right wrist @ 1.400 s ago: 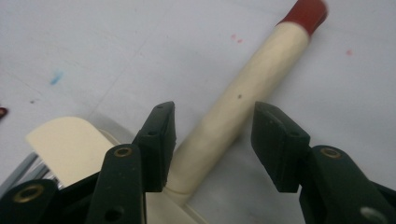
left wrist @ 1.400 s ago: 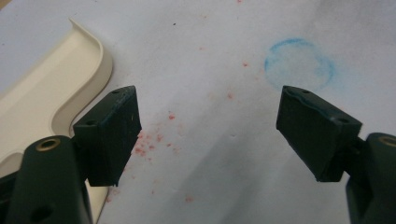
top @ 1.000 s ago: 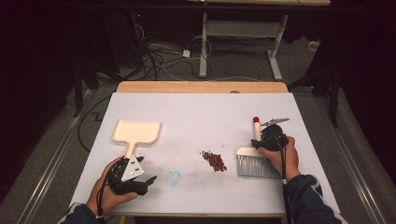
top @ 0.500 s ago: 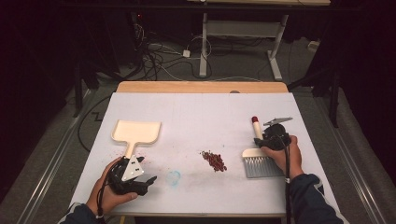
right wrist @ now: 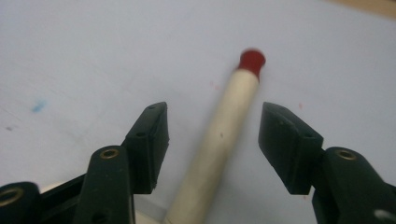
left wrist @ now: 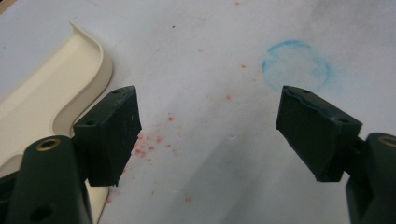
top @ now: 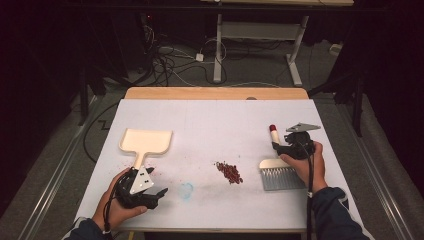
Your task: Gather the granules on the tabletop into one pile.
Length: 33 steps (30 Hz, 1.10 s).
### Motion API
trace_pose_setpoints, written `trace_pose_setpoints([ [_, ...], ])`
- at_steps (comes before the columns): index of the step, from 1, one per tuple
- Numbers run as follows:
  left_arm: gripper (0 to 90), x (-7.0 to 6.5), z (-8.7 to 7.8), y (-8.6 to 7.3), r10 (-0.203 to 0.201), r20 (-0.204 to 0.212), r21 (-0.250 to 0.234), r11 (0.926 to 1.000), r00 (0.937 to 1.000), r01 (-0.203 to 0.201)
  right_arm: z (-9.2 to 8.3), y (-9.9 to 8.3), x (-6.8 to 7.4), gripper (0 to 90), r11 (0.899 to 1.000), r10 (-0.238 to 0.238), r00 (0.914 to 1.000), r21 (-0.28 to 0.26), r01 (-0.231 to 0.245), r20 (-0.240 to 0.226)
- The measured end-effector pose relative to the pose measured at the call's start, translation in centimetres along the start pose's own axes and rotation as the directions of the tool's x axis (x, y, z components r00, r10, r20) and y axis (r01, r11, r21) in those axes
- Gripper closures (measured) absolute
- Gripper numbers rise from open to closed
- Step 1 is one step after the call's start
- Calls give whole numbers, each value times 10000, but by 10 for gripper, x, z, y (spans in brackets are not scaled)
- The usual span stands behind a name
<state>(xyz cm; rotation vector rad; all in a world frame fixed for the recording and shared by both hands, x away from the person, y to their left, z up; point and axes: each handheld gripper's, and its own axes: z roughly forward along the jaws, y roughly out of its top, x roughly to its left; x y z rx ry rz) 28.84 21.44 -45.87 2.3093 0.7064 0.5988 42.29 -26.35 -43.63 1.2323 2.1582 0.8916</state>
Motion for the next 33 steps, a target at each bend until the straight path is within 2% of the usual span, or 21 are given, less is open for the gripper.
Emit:
trace_pose_setpoints([
  [3,210,0,0,0,-11,-8,-22,10000,10000,11,-12,5,2,400,9967,-282,9994,-764,268,-180],
  [5,209,0,0,0,-3,-20,-24,10000,10000,3,-21,8,4,393,9905,-482,9984,-1305,438,-311],
  [8,210,0,0,0,1,-15,-11,10000,10000,-1,-32,10,6,379,9784,-733,9971,-1951,683,-189],
  [12,209,0,-1,0,-33,-35,-60,10000,10000,33,-45,10,8,355,9655,-891,9959,-2470,824,-161],
  [19,209,0,-1,0,-34,-38,-66,10000,10000,34,-65,11,13,326,9484,-1229,9924,-2936,1196,74],
  [24,210,0,-1,0,-41,-54,-66,10000,10000,41,-76,9,17,309,9344,-1462,9892,-3294,1357,-72],
  [31,209,0,-2,0,-29,-76,-77,10000,10000,28,-86,4,24,286,9217,-1693,9853,-3572,1510,-204],
  [33,209,0,-2,0,-40,-84,-96,9999,10000,40,-88,2,27,273,9212,-1687,9853,-3596,1484,-257],
])
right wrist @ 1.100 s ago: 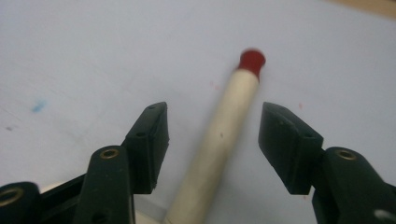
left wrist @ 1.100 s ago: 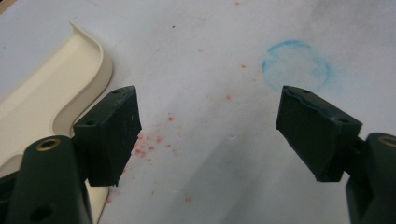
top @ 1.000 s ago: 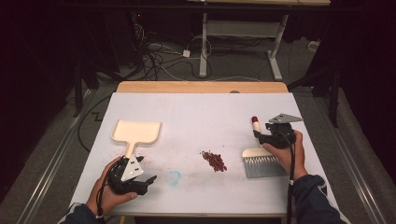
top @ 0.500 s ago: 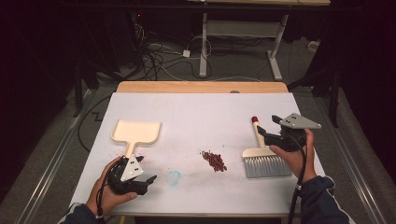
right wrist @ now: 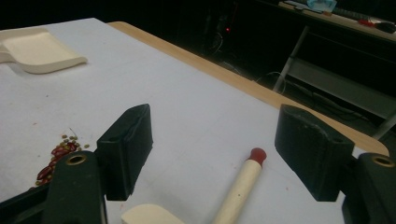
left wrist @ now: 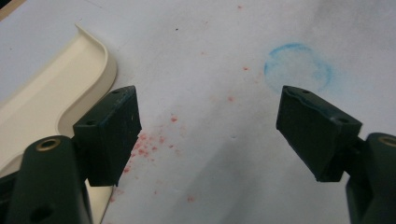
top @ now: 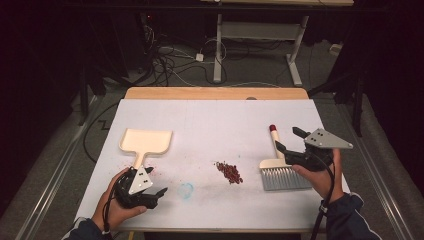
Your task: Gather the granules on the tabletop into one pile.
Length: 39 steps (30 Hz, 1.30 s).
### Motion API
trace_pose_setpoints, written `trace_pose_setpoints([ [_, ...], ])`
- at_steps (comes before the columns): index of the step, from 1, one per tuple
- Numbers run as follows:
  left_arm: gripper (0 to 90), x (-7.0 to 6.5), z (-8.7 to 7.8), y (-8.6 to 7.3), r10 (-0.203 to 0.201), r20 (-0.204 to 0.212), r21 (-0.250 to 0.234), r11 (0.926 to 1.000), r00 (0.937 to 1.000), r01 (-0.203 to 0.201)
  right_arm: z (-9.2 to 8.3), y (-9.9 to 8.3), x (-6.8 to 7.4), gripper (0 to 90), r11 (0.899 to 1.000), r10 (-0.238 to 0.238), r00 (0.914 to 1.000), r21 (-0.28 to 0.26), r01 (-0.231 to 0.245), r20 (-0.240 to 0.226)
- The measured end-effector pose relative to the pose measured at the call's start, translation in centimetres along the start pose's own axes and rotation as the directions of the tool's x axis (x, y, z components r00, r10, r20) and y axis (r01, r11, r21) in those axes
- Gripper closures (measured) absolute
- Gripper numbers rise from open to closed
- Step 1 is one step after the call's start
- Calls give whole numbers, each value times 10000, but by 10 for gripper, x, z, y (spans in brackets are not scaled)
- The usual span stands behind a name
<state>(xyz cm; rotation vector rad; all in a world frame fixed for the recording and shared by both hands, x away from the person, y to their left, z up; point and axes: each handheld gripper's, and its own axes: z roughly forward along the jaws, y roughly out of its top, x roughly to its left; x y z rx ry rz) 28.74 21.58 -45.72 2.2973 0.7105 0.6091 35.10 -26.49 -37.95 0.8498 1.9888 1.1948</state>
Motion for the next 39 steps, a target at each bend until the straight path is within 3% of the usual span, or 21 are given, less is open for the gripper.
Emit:
trace_pose_setpoints([
  [8,210,-1,0,0,42,-24,27,10000,10000,-42,-8,-8,13,254,9998,-213,9995,-1,213,-241],
  [11,209,-1,0,0,41,-32,21,10000,10000,-41,-11,-13,17,253,9995,-274,9996,142,276,-102],
  [28,210,-1,4,2,133,18,62,9999,9999,-133,-26,-48,29,231,9990,-419,9987,159,423,-281],
  [39,210,-3,3,3,197,-10,22,9998,9998,-197,-24,-80,43,209,9919,-895,9948,860,933,-479],
])
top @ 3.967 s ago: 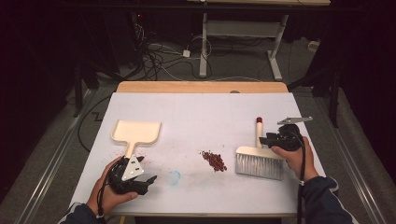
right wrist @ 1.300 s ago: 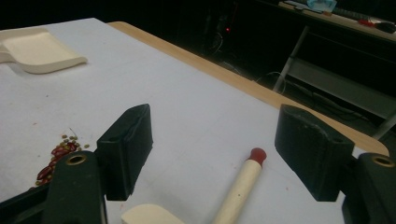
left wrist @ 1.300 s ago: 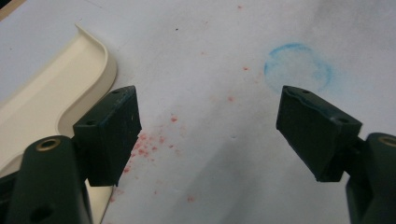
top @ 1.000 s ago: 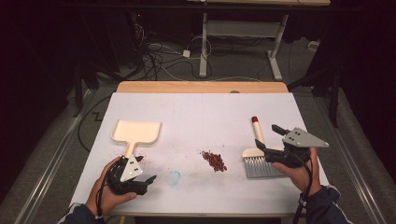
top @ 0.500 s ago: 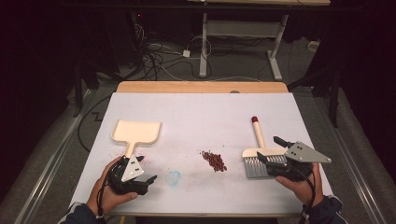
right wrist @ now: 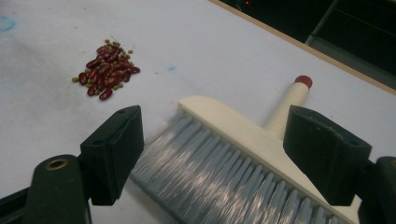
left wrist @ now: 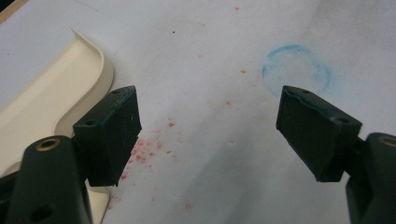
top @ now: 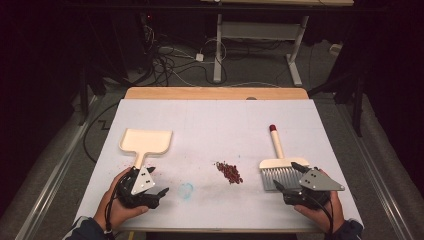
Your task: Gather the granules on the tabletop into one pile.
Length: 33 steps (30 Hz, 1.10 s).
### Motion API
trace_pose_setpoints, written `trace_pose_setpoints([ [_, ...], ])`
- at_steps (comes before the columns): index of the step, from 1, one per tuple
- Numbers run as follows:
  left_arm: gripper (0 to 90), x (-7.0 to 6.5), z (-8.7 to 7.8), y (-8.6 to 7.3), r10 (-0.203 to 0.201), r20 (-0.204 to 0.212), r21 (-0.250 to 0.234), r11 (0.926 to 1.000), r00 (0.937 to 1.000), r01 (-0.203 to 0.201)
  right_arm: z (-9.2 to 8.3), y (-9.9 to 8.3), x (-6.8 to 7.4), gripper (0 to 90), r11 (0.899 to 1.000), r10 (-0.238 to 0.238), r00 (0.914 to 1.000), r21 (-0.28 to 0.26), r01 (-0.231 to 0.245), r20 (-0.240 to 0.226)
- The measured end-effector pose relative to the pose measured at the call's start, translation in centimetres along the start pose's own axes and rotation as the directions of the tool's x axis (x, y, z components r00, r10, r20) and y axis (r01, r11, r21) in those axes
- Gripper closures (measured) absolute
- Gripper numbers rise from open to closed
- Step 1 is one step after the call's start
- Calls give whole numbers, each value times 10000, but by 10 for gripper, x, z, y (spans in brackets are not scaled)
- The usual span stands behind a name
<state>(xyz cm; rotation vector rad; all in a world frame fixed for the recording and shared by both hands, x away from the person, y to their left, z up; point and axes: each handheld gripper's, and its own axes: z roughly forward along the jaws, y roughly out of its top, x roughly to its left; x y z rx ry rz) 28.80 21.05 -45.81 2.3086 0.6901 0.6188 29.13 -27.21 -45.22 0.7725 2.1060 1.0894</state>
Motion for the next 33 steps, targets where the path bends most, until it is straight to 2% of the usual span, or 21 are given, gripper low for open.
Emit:
trace_pose_setpoints([
  [10,210,-2,-1,0,105,40,-138,9999,9999,-104,-1,4,5,209,9998,-218,9997,-35,218,137],
  [19,209,-2,1,2,132,85,-96,9999,9999,-131,-2,4,3,209,9999,-116,9998,-124,118,180],
  [33,210,-1,0,1,144,92,-60,9999,9999,-143,-3,5,4,209,9996,-249,9995,-119,251,188],
])
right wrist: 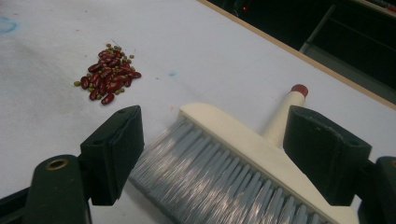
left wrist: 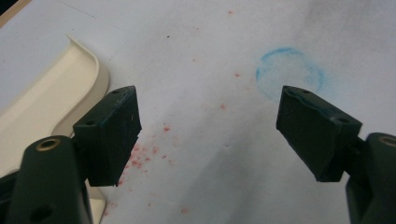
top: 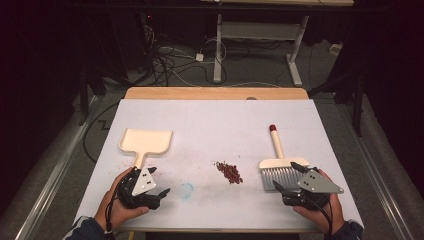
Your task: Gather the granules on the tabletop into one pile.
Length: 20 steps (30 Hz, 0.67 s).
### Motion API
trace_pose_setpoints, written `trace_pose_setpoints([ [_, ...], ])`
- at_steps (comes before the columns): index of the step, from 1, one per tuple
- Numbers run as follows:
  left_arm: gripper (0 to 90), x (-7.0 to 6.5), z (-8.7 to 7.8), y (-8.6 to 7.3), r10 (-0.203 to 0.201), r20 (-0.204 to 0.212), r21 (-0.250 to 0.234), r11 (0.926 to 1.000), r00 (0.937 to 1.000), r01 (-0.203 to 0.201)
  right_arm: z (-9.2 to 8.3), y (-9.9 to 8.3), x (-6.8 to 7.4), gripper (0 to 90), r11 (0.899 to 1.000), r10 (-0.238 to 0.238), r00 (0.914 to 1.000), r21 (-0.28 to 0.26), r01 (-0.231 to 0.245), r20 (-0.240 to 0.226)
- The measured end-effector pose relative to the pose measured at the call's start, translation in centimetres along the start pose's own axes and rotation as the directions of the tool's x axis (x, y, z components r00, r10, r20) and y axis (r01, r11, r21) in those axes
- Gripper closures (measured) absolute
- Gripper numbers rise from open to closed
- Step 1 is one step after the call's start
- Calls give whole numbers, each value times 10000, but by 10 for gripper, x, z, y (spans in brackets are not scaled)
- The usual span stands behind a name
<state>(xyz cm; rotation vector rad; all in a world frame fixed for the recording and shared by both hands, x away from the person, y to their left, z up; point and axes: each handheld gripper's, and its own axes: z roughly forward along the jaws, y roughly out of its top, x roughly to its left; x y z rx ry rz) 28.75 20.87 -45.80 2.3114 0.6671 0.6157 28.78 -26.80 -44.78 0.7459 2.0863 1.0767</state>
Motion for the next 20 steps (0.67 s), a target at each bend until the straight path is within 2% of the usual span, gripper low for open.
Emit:
trace_pose_setpoints([
  [20,210,1,3,2,-51,-12,20,10000,10000,51,0,-1,-2,209,10000,37,10000,28,-37,88],
])
